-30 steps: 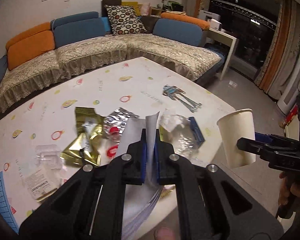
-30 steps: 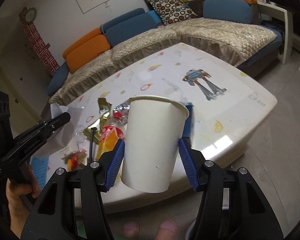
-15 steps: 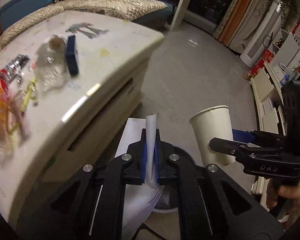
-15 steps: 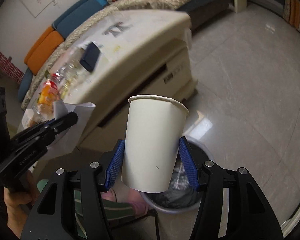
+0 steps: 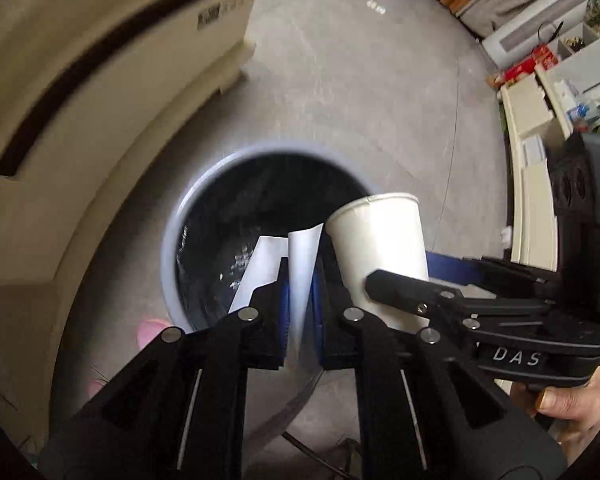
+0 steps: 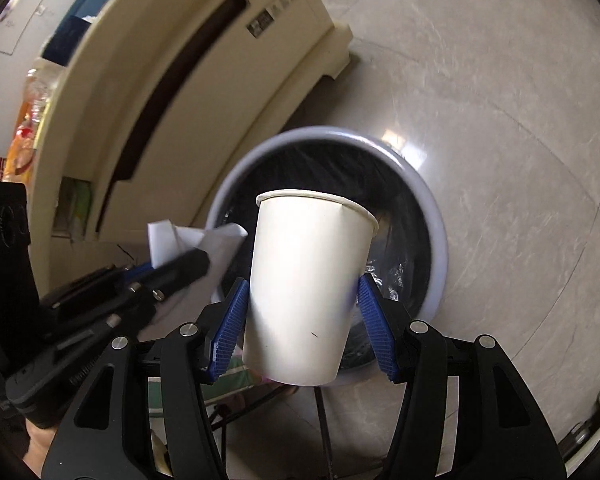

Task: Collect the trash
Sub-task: 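Carry cup and paper to the bin and open both grippers over it, then swing both grippers back toward the table, then grasp the blue box with the right gripper while the left grasps the orange-labelled bottle, then carry box and bottle to the bin and open both grippers over it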

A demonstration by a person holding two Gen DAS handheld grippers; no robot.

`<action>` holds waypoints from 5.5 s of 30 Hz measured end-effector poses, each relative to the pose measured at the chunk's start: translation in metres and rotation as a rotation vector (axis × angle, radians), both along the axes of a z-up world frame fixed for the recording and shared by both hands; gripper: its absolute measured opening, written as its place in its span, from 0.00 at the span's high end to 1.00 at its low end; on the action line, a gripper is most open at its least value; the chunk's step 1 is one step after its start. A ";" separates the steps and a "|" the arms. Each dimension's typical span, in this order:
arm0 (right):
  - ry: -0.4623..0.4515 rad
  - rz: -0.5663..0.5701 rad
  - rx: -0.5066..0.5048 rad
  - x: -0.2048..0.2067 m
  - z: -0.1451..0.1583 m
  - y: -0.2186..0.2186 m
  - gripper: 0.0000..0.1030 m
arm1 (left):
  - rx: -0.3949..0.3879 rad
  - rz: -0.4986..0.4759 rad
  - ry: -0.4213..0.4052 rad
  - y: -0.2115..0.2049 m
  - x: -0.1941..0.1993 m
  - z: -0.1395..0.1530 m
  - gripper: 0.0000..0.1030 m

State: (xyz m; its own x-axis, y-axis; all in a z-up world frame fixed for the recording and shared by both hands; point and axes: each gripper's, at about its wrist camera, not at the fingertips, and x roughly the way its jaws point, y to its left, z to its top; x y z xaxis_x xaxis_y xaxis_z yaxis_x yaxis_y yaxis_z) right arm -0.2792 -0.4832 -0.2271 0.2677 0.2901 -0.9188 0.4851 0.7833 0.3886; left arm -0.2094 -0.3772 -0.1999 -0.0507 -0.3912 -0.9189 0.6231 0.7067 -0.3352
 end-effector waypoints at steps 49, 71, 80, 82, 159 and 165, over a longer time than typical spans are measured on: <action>-0.448 0.267 -0.078 0.171 0.205 0.048 0.25 | -0.056 0.424 -0.393 0.164 0.129 0.187 0.12; -0.354 0.229 -0.037 0.325 0.156 0.093 0.44 | -0.006 0.569 -0.412 0.246 0.231 0.168 0.07; -0.299 0.206 -0.052 0.331 0.145 0.082 0.66 | 0.033 0.545 -0.395 0.243 0.237 0.151 0.30; -0.265 0.223 -0.050 0.333 0.138 0.085 0.74 | 0.043 0.525 -0.370 0.242 0.239 0.145 0.35; 0.075 -0.026 0.246 -0.013 -0.041 -0.041 0.66 | 0.167 -0.070 0.036 0.029 0.010 -0.017 0.38; 0.010 -0.006 0.238 -0.001 -0.012 -0.043 0.66 | 0.114 -0.019 0.019 0.040 0.024 0.010 0.38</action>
